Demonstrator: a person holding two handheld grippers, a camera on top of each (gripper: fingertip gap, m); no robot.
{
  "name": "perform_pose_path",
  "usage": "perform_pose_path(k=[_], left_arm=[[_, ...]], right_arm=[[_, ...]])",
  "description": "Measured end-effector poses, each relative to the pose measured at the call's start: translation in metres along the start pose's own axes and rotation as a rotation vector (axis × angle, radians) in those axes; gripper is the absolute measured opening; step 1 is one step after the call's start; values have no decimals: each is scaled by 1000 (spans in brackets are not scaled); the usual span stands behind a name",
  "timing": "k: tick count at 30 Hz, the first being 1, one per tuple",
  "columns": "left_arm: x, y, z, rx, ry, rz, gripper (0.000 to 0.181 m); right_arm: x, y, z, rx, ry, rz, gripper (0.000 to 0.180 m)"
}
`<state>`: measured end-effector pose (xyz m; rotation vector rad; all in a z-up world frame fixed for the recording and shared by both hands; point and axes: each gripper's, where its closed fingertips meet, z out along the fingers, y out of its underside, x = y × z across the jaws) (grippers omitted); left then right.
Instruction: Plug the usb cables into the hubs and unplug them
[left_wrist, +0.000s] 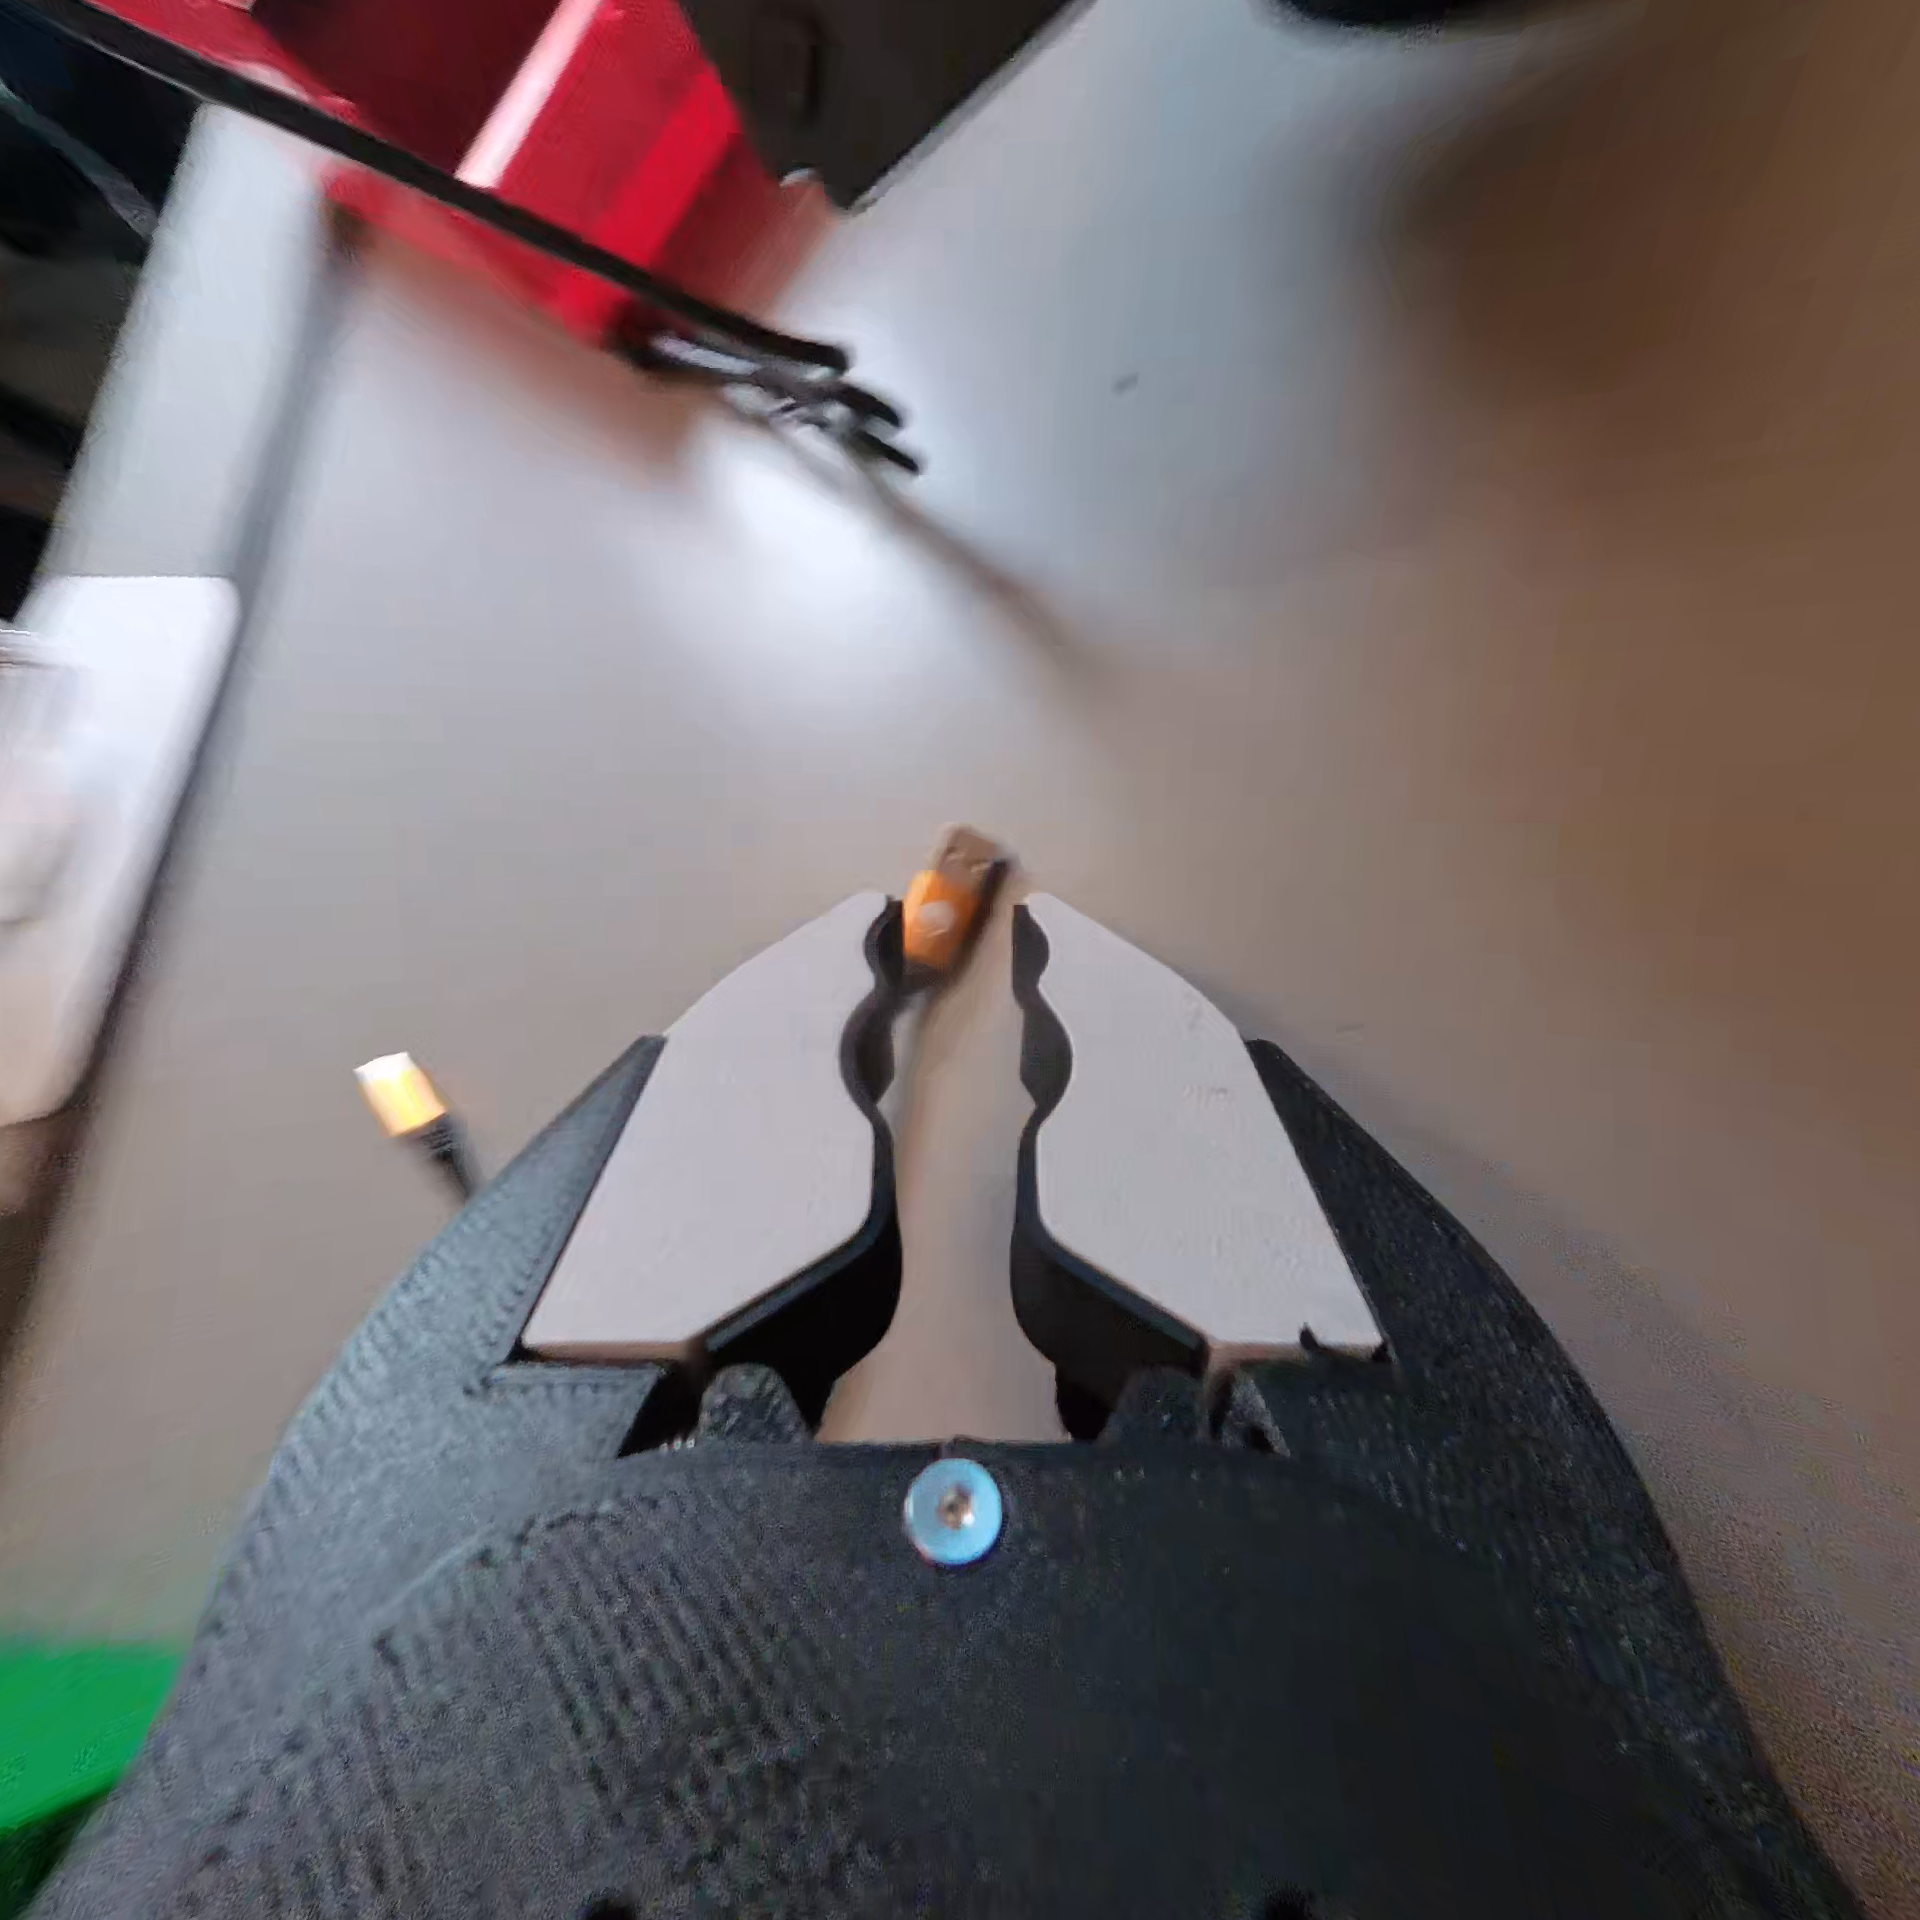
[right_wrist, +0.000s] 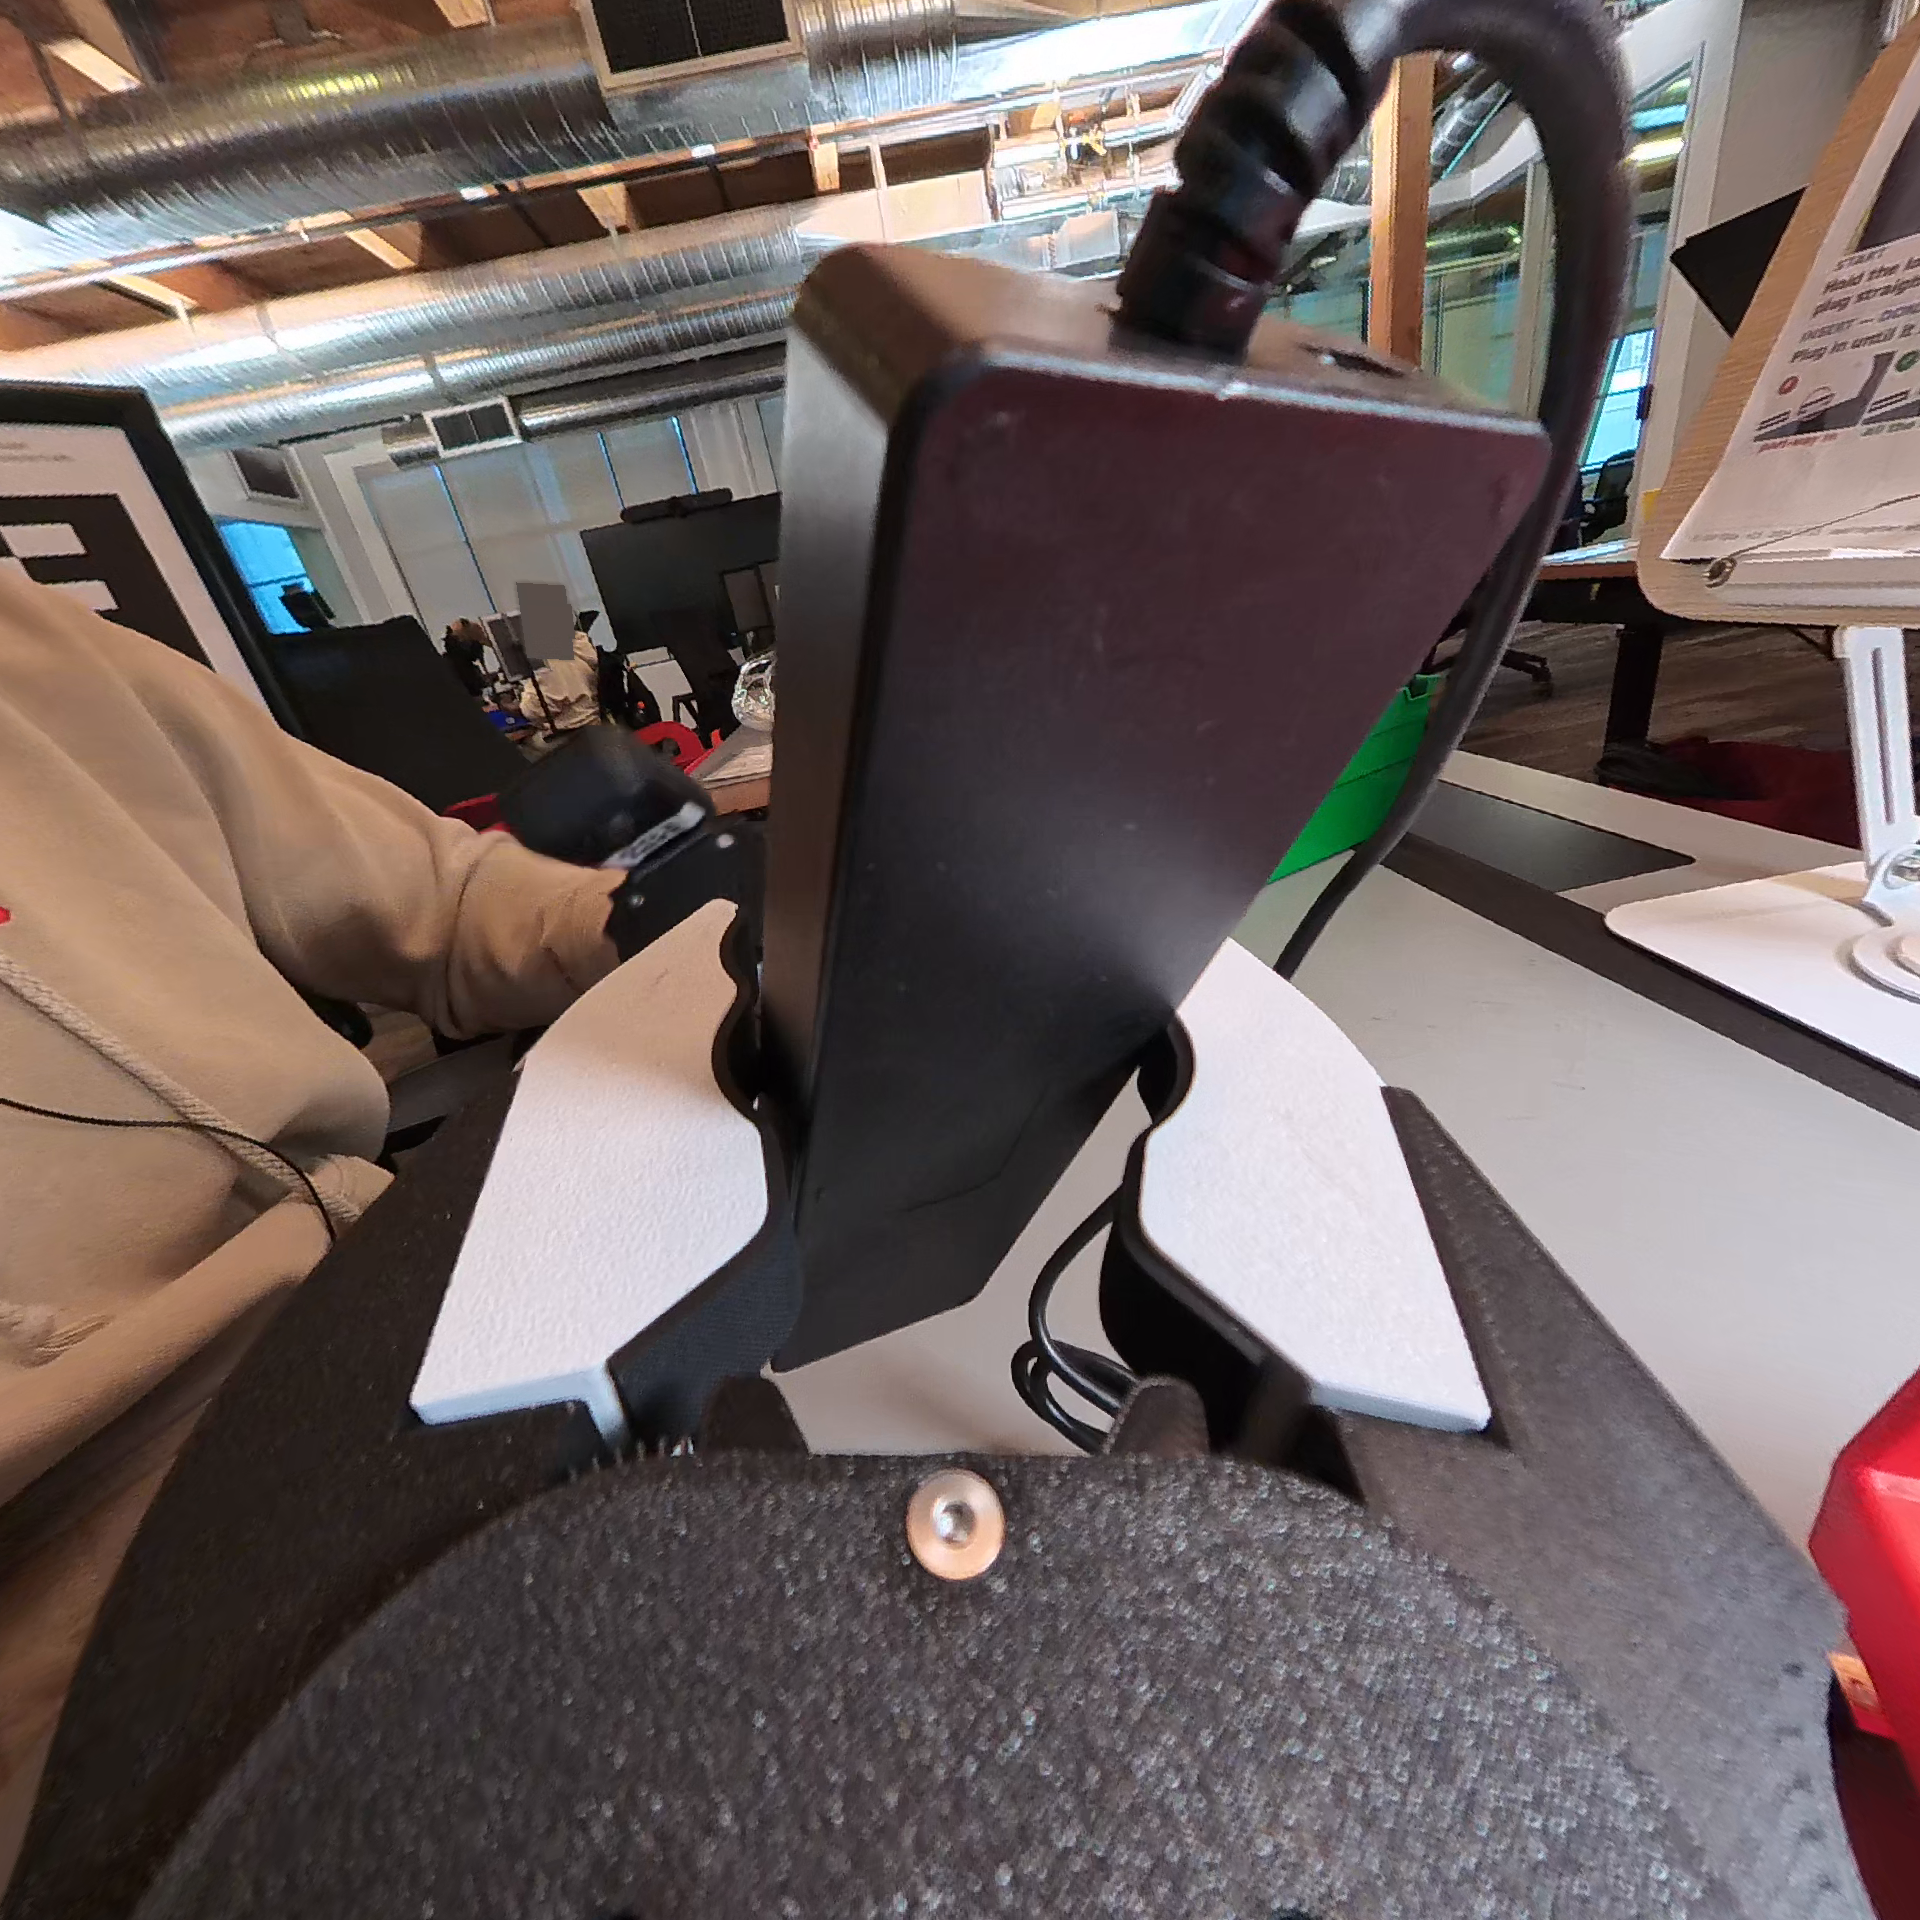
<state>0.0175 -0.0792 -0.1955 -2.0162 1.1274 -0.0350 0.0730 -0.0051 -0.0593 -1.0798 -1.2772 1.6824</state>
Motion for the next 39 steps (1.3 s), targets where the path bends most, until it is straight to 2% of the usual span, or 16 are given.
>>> perform_pose_path(k=[3,5,8,11,15,20,24,27,33,36,39], left_arm=[[2,-13,-10,99,193,-163,26],[-5,-4,-11,78,280,-214,32],[-13,20,-3,8,383,-185,34],[-21,34,9,-54,394,-99,31],[-15,33,18,-81,429,-14,28],[-11,29,21,-47,451,-48,19],[-20,27,27,-47,372,-121,13],[-22,9,21,43,409,-259,13],[-32,-47,-24,303,532,-460,12],[-35,-67,-38,316,572,-481,12],[-37,-81,-39,255,572,-460,12]], right_arm=[[1,0,-1,2,4,6,72],[2,0,-1,5,6,12,72],[2,1,0,5,2,19,72],[3,2,0,-3,6,13,72],[6,3,-2,-4,11,20,72],[5,4,-2,-5,1,27,72],[0,7,1,-28,-17,14,72],[-2,8,2,-29,-25,8,72],[5,27,8,-129,39,-69,72],[5,39,18,-199,74,-129,72],[2,44,25,-245,110,-207,72]])
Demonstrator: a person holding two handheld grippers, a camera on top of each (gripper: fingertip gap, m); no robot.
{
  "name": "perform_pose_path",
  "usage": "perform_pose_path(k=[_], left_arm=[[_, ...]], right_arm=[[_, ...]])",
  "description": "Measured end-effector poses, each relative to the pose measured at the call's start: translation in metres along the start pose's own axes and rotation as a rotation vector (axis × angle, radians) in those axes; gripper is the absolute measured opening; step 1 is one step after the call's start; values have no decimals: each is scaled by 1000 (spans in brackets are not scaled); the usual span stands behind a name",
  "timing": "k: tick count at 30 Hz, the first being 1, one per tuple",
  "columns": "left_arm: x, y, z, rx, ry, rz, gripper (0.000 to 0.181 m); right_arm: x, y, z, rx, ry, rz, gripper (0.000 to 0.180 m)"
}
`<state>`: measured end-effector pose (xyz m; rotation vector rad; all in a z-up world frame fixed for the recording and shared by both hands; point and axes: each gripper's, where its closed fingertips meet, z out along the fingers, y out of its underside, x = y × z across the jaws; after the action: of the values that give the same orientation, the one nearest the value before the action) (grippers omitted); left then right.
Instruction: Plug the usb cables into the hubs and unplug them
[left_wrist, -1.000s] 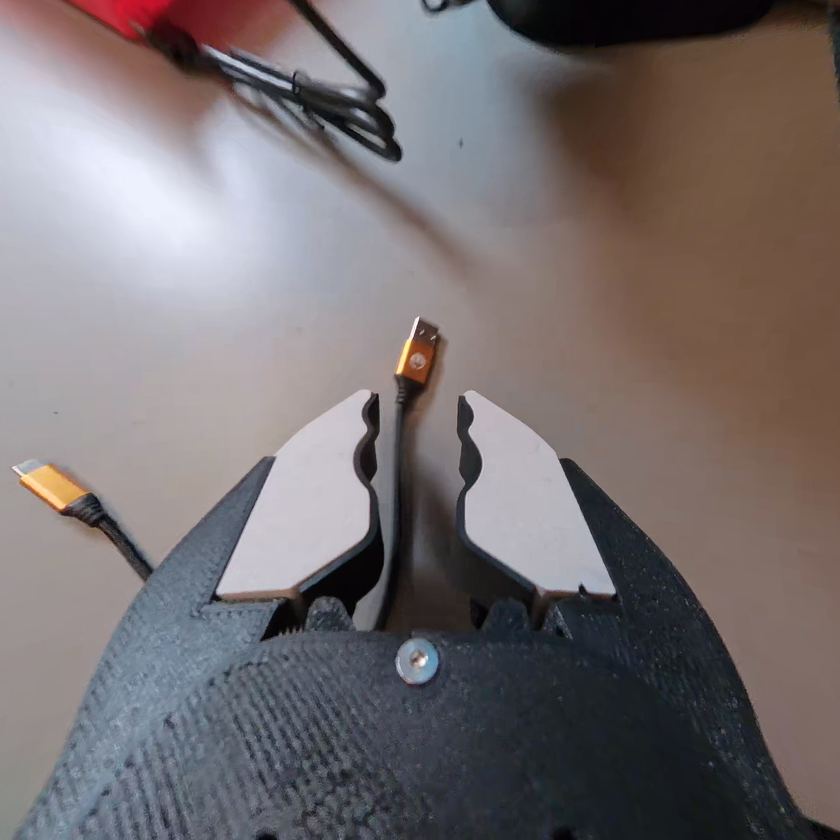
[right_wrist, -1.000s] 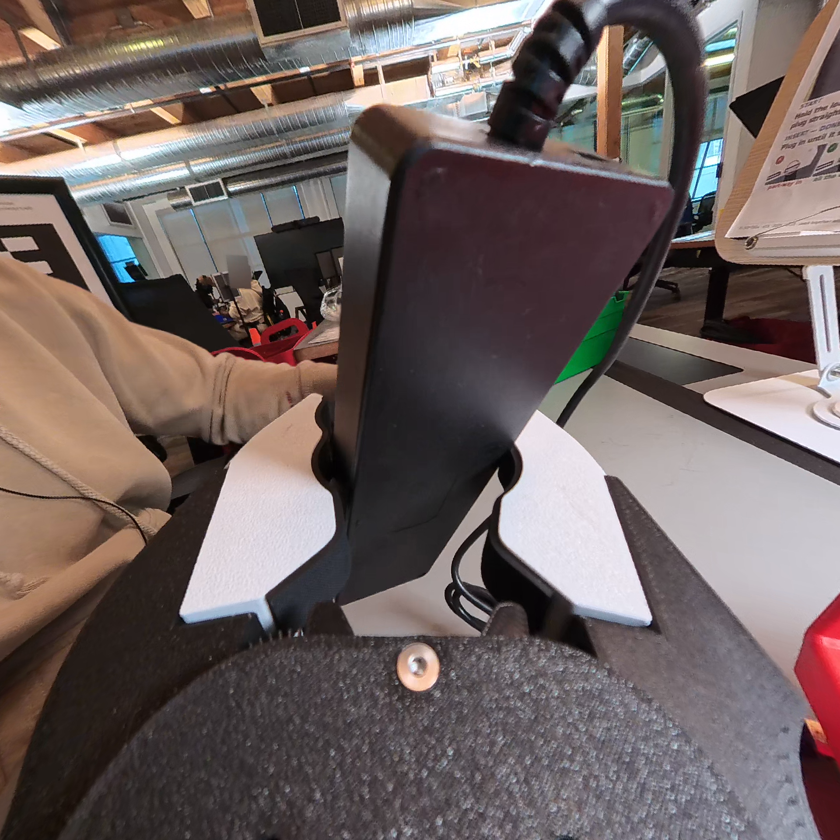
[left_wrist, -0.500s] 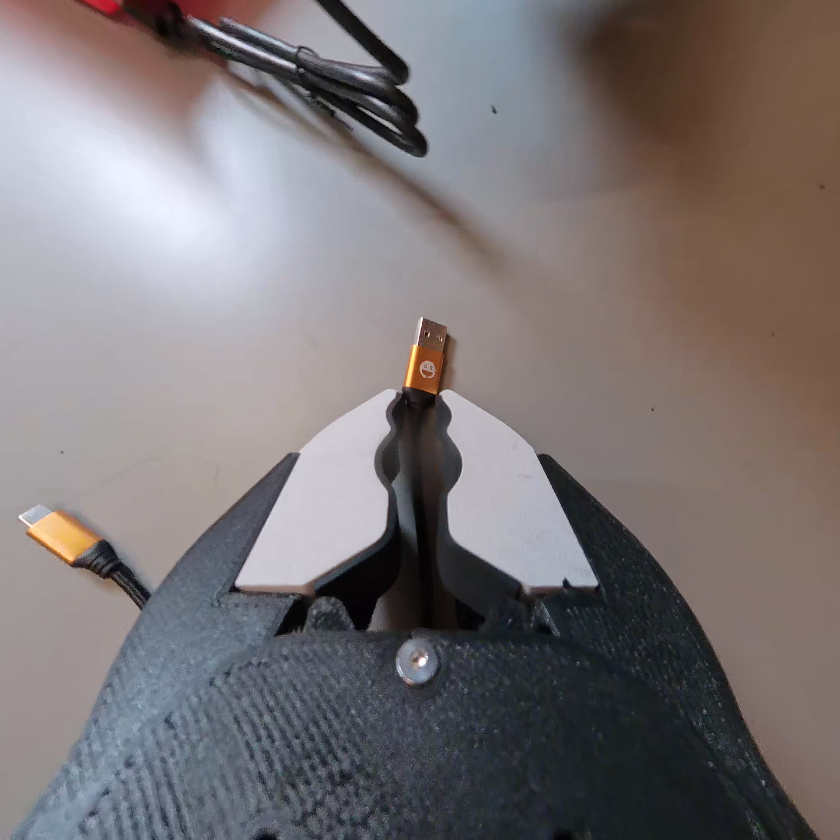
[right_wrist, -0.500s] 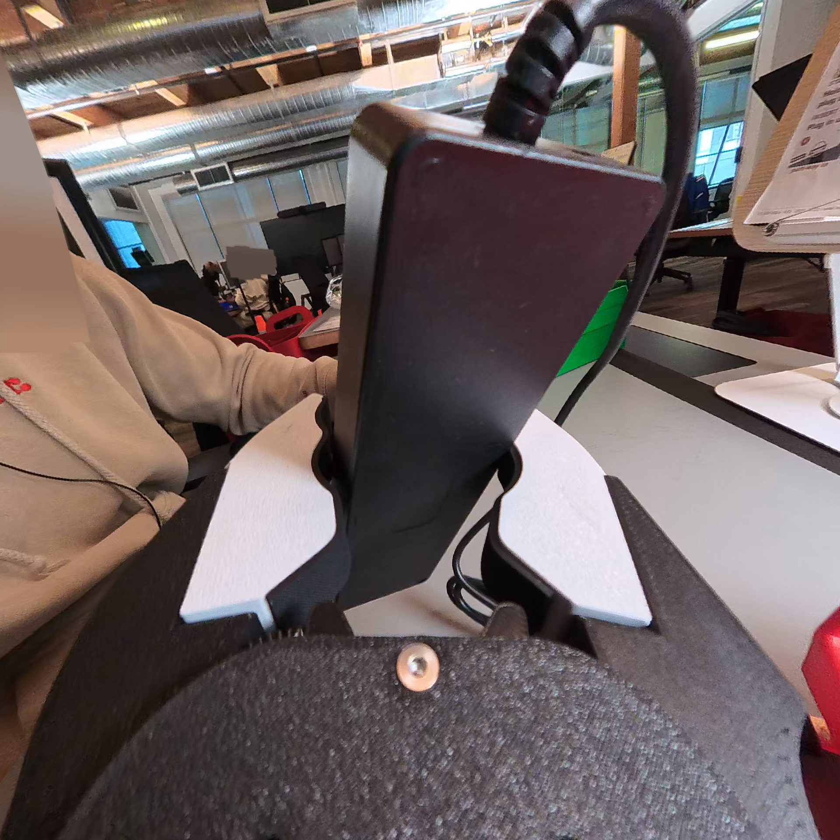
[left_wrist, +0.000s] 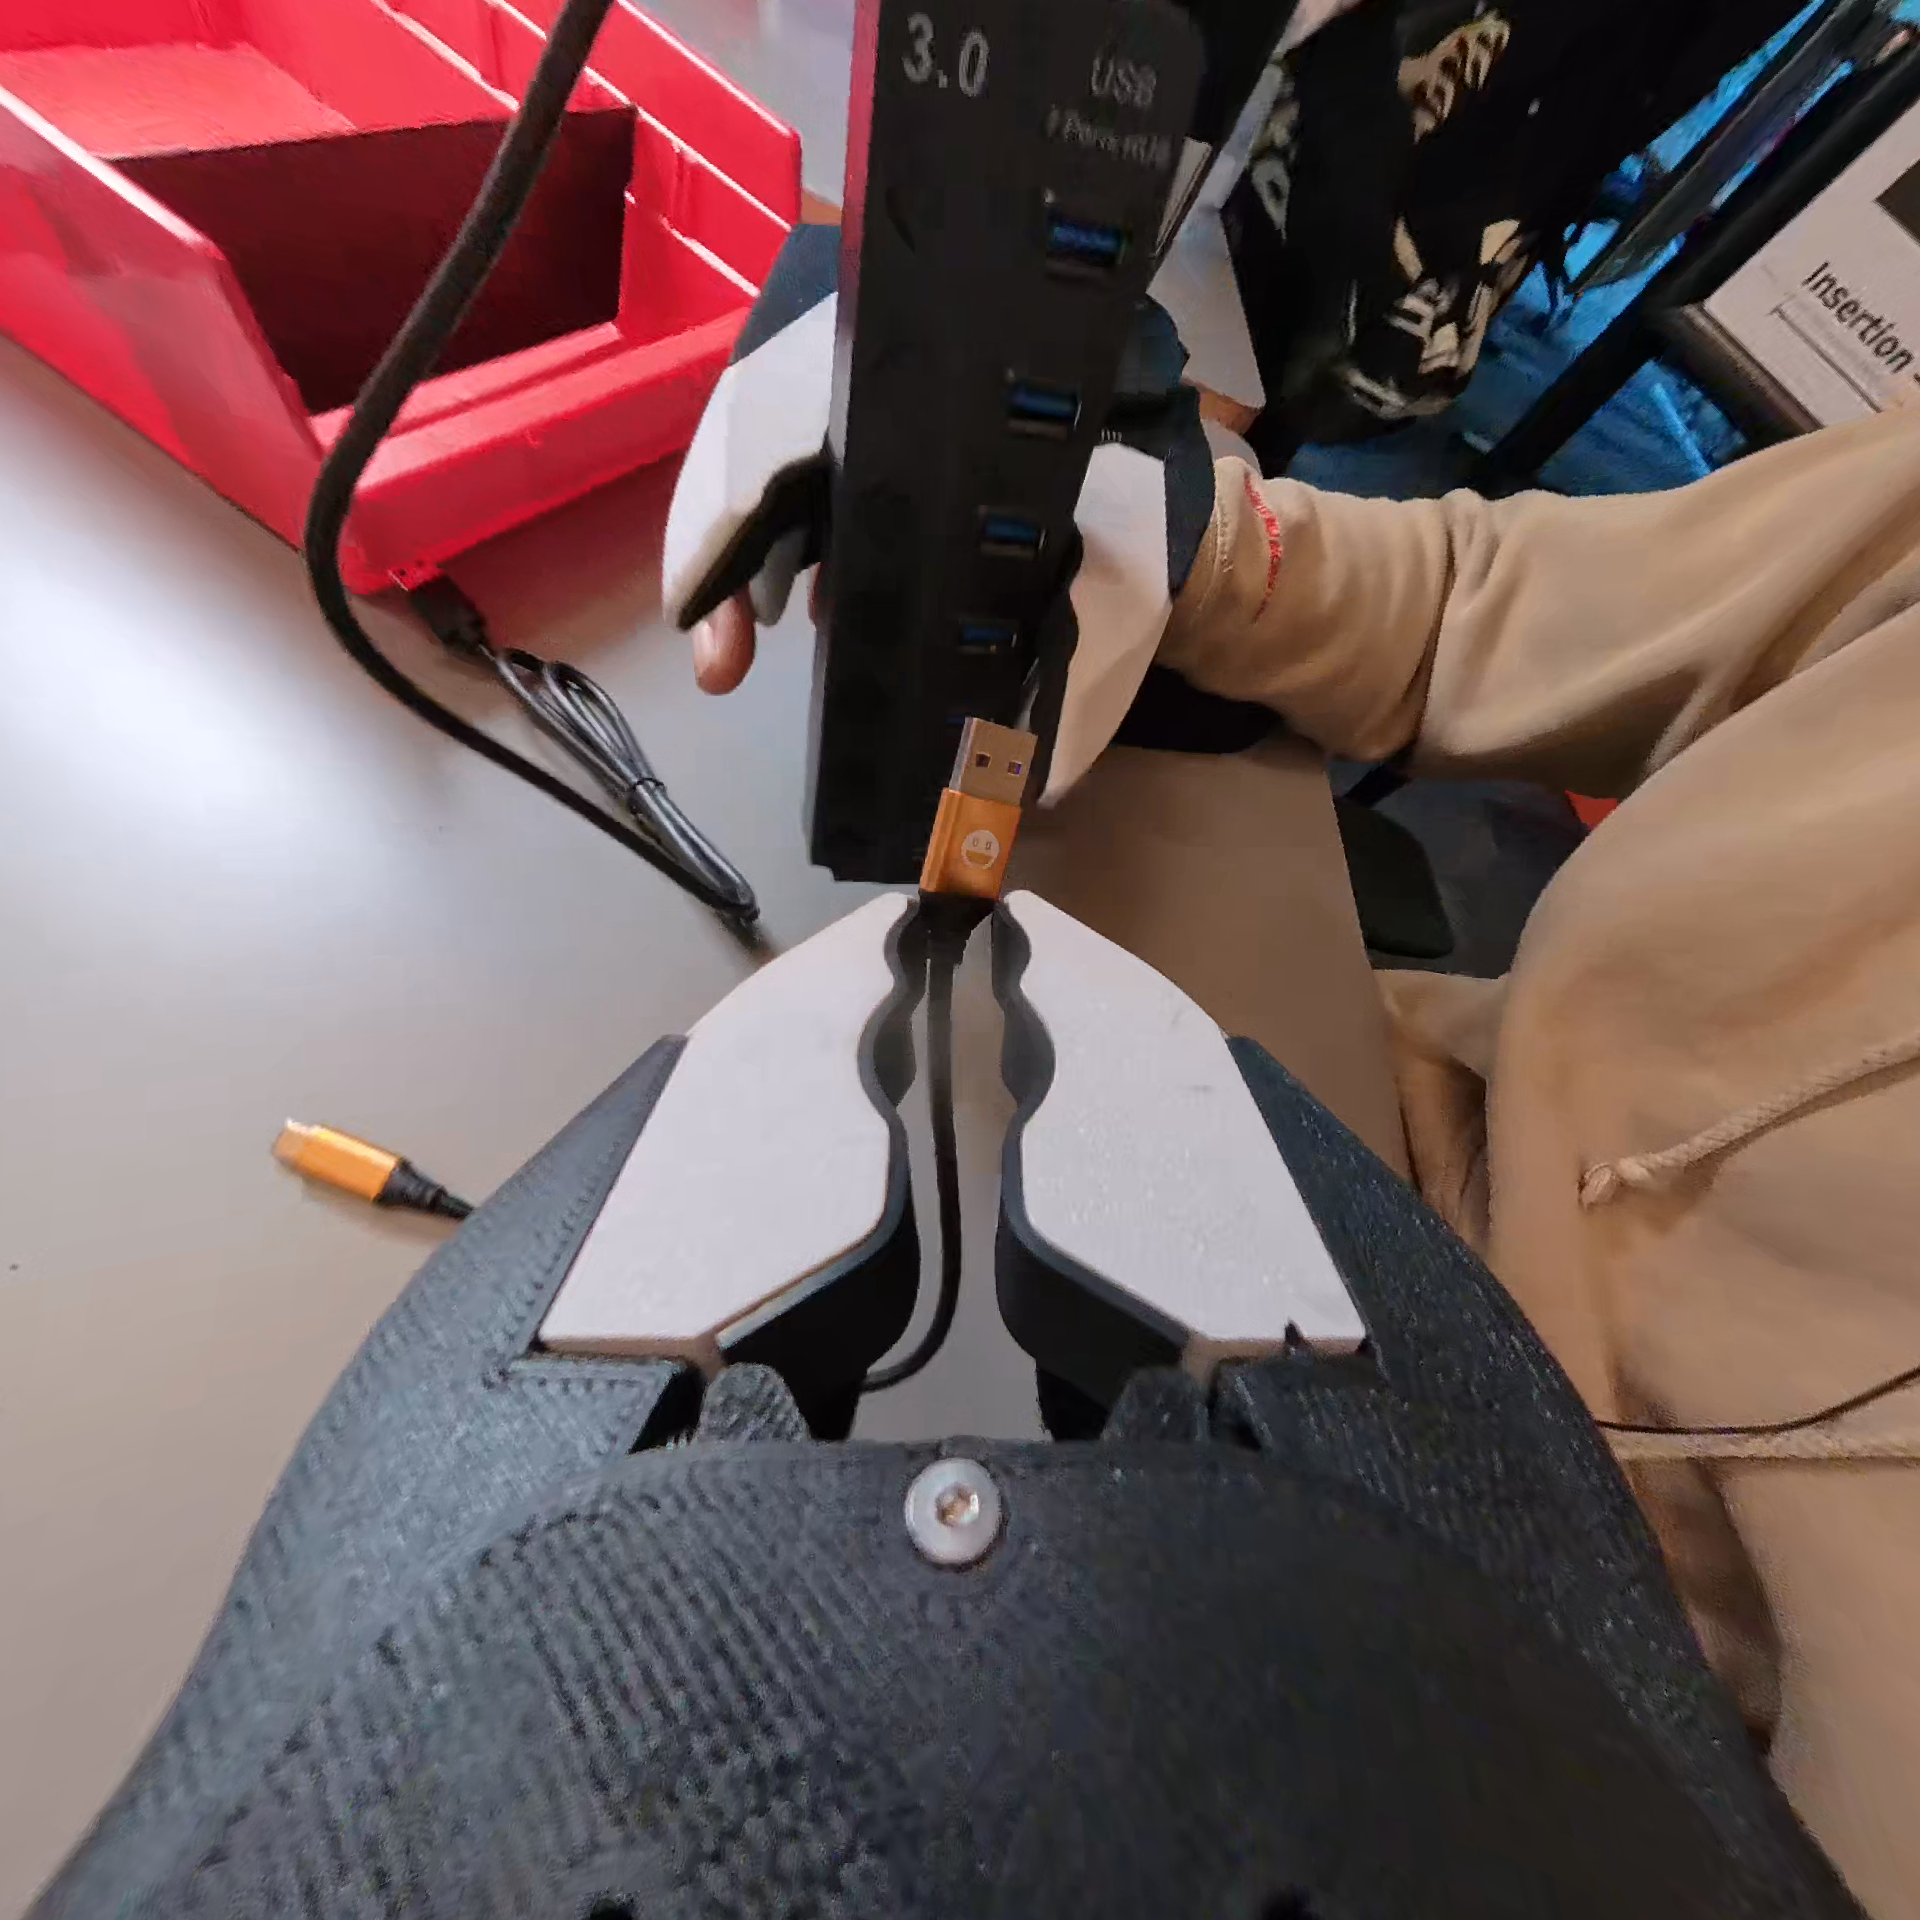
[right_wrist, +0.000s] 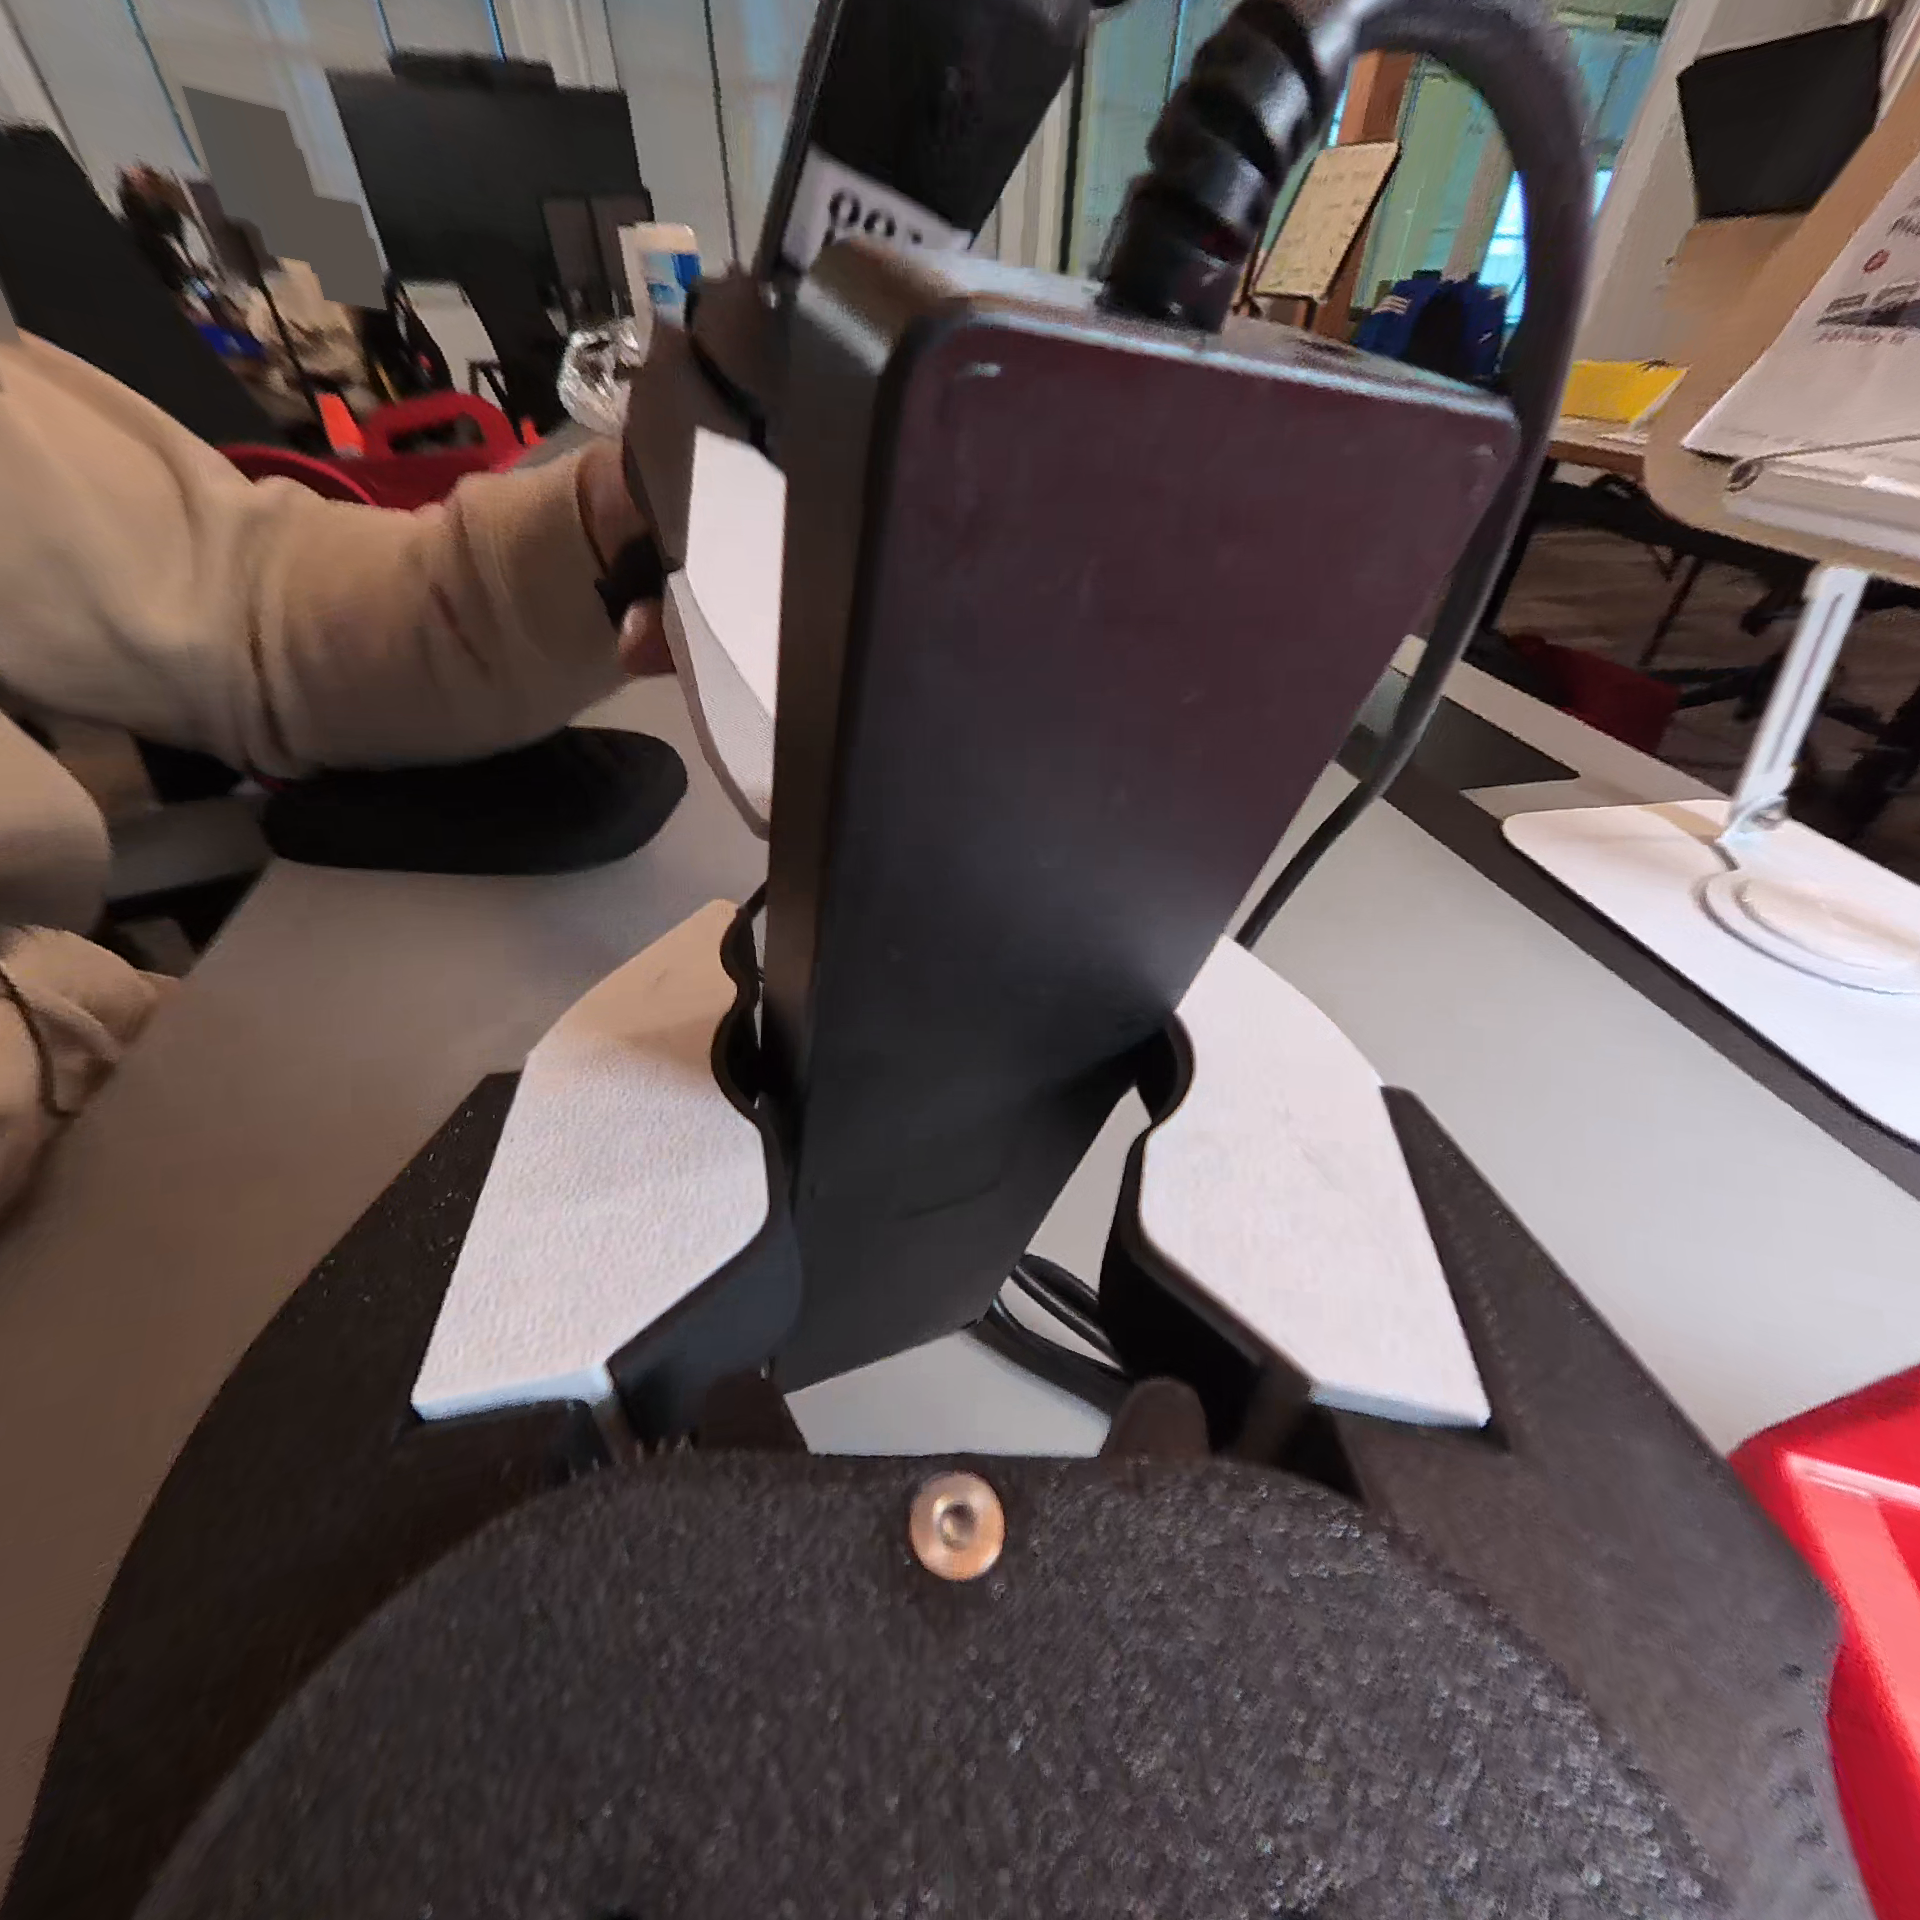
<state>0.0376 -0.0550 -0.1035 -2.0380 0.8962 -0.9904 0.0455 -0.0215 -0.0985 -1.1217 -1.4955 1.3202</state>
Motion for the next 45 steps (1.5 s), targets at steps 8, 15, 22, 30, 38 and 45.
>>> perform_pose_path(k=[8,15,22,30,38,45], left_arm=[[-3,-10,26,-206,-20,12,12],[-10,8,35,-281,0,-19,12],[-12,16,37,-310,-3,-31,11],[-16,17,36,-325,-72,-15,11],[-18,22,36,-367,-112,16,9],[-19,25,34,-390,-119,20,9]], right_arm=[[7,18,5,-147,117,-167,72],[7,32,8,-248,127,-241,71],[12,49,8,-383,171,-325,72],[17,54,8,-438,221,-339,72],[19,54,9,-474,257,-391,72],[18,55,10,-499,263,-442,72]])
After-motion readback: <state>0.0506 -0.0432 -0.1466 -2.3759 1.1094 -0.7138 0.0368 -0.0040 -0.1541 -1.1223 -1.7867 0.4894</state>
